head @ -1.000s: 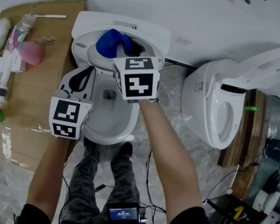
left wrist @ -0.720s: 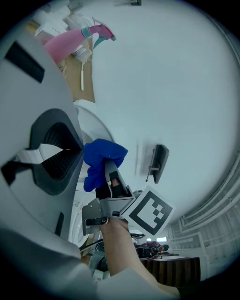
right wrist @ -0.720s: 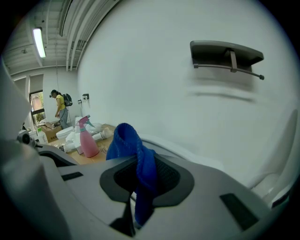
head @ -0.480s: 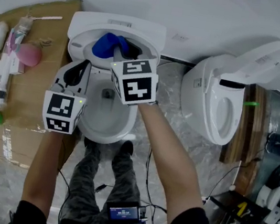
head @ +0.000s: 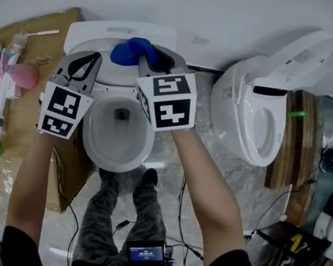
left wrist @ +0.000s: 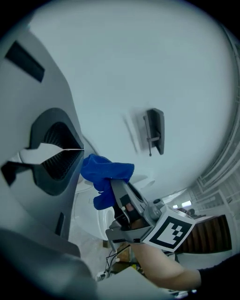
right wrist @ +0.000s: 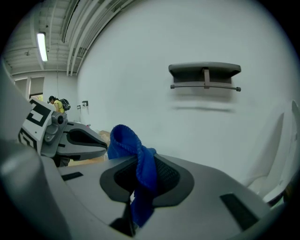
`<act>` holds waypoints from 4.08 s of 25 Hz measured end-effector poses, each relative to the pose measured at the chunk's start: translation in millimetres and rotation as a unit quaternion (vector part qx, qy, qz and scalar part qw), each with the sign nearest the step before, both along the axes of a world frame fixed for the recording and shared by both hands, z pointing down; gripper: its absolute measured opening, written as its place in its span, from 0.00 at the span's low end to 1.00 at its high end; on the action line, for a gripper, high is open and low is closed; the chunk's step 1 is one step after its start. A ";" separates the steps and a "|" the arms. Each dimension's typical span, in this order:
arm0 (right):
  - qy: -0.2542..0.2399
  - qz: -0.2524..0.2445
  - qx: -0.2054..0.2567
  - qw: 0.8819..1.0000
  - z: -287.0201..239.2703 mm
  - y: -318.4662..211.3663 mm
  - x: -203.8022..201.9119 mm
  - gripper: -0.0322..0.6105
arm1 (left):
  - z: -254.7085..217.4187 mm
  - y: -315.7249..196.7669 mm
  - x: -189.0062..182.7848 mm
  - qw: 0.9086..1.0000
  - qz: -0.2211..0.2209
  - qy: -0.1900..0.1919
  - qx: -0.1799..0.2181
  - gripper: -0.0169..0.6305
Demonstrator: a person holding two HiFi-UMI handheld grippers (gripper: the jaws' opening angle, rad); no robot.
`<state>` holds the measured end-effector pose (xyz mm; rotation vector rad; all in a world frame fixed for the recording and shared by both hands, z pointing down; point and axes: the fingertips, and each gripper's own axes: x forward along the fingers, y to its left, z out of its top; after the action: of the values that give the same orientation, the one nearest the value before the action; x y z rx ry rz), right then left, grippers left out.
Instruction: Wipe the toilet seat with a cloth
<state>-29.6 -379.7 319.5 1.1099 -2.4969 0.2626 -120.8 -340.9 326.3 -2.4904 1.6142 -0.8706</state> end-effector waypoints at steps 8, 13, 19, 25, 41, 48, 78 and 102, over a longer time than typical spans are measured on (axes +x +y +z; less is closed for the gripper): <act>-0.004 0.001 0.013 1.000 -11.6 -6.0 28.5 0.15 | 0.4 -41.1 12.3 0.993 0.050 -0.102 -0.035 0.05; -0.008 0.005 0.010 1.000 -9.3 -9.5 37.7 0.15 | 9.9 -51.0 9.8 0.972 0.084 -0.216 -0.024 0.05; -0.009 0.007 0.007 1.000 -4.7 -10.1 41.8 0.15 | 15.5 -52.1 12.4 0.943 0.119 -0.307 -0.059 0.11; -0.013 0.010 0.004 1.000 -3.2 -11.1 44.2 0.15 | 17.8 -55.6 13.4 0.937 0.115 -0.326 -0.044 0.11; -0.039 -0.056 -0.044 0.997 3.6 14.3 40.1 0.15 | 14.7 16.3 29.0 0.952 0.166 -0.236 -0.104 0.11; -0.029 -0.131 -0.088 0.987 25.1 58.7 25.0 0.15 | 28.7 80.5 43.5 0.944 0.229 -0.160 -0.175 0.12; -0.079 -0.074 -0.115 0.987 180.7 267.5 63.1 0.15 | 268.8 341.4 95.5 0.921 0.200 -0.178 -0.284 0.25; -0.036 -0.074 -0.154 0.985 259.1 312.1 79.0 0.15 | 440.1 390.9 104.2 0.874 0.198 -0.187 -0.401 0.28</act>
<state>49.4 -67.6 578.5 0.8008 -2.4756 0.6303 -16.6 50.0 766.4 -2.6600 0.6234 -2.0905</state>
